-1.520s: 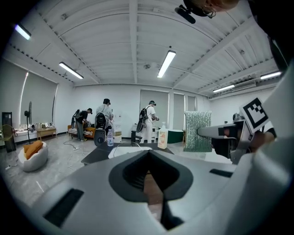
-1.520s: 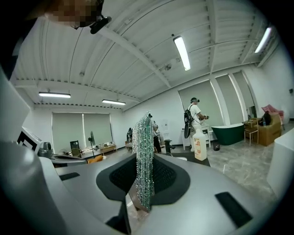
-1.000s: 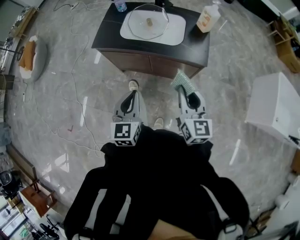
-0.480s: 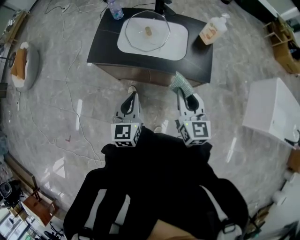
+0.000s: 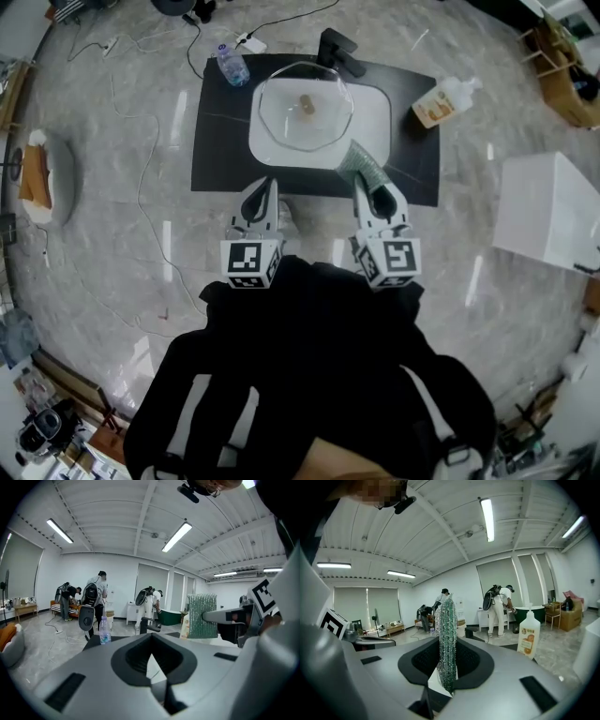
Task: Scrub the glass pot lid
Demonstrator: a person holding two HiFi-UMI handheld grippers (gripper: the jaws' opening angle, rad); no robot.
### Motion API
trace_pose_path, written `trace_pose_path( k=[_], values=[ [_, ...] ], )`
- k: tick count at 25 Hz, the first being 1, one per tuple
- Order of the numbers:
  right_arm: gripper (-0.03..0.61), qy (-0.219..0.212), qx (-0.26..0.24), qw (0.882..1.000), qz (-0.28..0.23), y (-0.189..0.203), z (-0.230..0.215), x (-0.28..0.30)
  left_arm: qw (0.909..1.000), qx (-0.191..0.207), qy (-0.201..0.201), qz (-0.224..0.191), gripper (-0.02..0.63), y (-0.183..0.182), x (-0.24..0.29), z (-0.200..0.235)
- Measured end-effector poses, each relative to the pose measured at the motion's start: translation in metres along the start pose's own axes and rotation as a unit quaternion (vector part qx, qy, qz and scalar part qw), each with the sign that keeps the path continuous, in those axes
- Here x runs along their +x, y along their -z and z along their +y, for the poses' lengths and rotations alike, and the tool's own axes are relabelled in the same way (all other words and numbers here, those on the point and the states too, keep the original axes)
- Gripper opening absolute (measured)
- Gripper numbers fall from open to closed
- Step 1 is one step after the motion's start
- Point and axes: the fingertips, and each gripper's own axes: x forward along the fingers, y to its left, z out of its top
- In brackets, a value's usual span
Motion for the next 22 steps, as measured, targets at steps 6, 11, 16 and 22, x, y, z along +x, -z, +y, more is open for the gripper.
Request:
trace_pose_path(
  k=[6,11,16,22],
  values=[
    [0.069,0.036,0.021,0.999,0.012,-0.013,0.009,0.079,0.9996,0.004,0.025,0.014,0.003,-0.021,0.051,0.071],
    [0.069,0.061,0.023,0.998,0.028,-0.014,0.011,0.116,0.9982,-0.005,0.048,0.037,0.003,-0.017,0.085,0.1],
    [0.069,0.058,0.028,0.997,0.044,-0.004,0.011,0.141,0.9965,-0.009,0.066,0.051,0.003,-0.014,0.113,0.109],
    [0.069,0.05,0.042,0.996,0.062,0.015,-0.003,0.169,0.9956,0.002,0.07,0.062,0.003,-0.005,0.144,0.109]
  ],
)
